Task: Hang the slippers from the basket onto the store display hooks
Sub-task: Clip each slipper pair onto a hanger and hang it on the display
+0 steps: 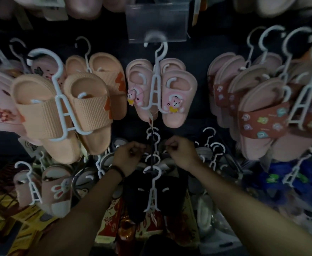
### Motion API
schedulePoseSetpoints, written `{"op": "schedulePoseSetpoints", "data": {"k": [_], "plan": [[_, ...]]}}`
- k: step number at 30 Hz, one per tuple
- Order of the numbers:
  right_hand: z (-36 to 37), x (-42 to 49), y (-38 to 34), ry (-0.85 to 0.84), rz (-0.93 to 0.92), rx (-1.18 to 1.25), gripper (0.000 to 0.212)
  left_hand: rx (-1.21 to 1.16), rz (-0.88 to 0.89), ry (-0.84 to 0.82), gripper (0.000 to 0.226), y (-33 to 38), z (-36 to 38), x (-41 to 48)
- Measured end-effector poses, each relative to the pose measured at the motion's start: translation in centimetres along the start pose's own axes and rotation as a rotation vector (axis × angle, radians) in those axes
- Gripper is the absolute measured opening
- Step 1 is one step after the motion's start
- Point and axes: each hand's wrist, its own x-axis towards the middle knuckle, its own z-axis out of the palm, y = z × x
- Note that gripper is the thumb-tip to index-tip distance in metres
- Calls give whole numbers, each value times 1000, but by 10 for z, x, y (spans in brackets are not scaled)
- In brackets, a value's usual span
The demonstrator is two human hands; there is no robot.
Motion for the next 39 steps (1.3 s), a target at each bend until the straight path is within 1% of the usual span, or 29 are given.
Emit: {"op": "schedulePoseSetpoints", "data": {"k": [2, 3, 4, 5, 6, 7, 9, 12, 14, 15, 16, 17, 18, 19, 20, 21, 22, 23, 24, 25, 26, 27, 28, 31, 33, 37, 38, 39], "plan": [[-2, -10, 1, -58, -13, -7, 16, -41, 26, -76, 21, 9, -3, -17], [0, -15, 2, -85, -16, -7, 12, -37, 47, -78, 27, 15, -3, -24], [2, -19, 3, -111, -19, -13, 10, -70, 61, -92, 39, 19, -4, -29], [5, -22, 3, -141, -23, -24, 12, -39, 78, -76, 47, 18, -1, -29], [7, -26, 1, -175, -24, -35, 17, 7, 115, -111, 46, 16, 0, -31], [9, -29, 0, -203, -27, -40, 20, 49, 112, -122, 41, 16, 2, -30], [14, -32, 0, -231, -54, -57, 21, 57, 57, -85, 38, 14, 4, -29], [22, -32, 5, -212, -88, -93, 14, 53, 39, -57, 31, 13, 8, -30], [26, -29, 7, -207, -68, -103, 12, -44, 14, -8, 36, 15, 8, -27], [28, -28, 8, -199, -62, -98, 11, -17, 22, 16, 36, 12, 8, -25], [30, -26, 7, -187, -58, -99, 9, 88, 77, -19, 32, 11, 6, -25], [33, -23, 9, -174, -54, -95, 6, 128, 65, -60, 25, 15, 4, -23], [35, -21, 8, -159, -48, -93, 4, 193, 56, -61, 22, 16, 2, -20], [38, -18, 8, -142, -47, -88, 3, 133, 23, -53, 29, 19, 4, -18], [38, -15, 8, -133, -44, -92, 5, 86, 64, -25, 42, 16, 5, -16], [39, -13, 7, -129, -49, -90, 6, -7, -32, -2, 48, 17, 6, -11], [39, -9, 7, -126, -50, -101, 6, 74, -33, -23, 47, 18, 5, -7], [40, -6, 8, -121, -53, -117, 6, 105, -58, -30, 42, 25, 6, -5], [39, -2, 7, -115, -48, -128, 6, 8, -92, -28, 40, 30, 7, -1], [38, 2, 7, -108, -49, -135, 5, -161, -171, -2, 40, 32, 9, 3], [38, 6, 8, -98, -49, -158, 5, -137, -176, -19, 39, 35, 11, 6], [38, 11, 10, -89, -49, -187, 6, -165, -166, -2, 38, 35, 14, 8], [37, 15, 11, -87, -40, -209, 7, -95, -127, 8, 37, 35, 15, 12], [37, 25, 13, -89, -18, -221, 10, -55, -128, 15, 27, 31, 20, 22], [37, 30, 15, -81, -2, -225, 8, 13, -96, 21, 21, 24, 23, 27], [37, 34, 18, -96, 29, -207, 7, 52, -80, 12, 16, 14, 26, 33], [36, 34, 18, -89, 36, -205, 6, 113, -53, -1, 16, 13, 25, 32], [36, 34, 19, -77, 40, -198, 8, 70, -85, -5, 17, 13, 24, 31]]}}
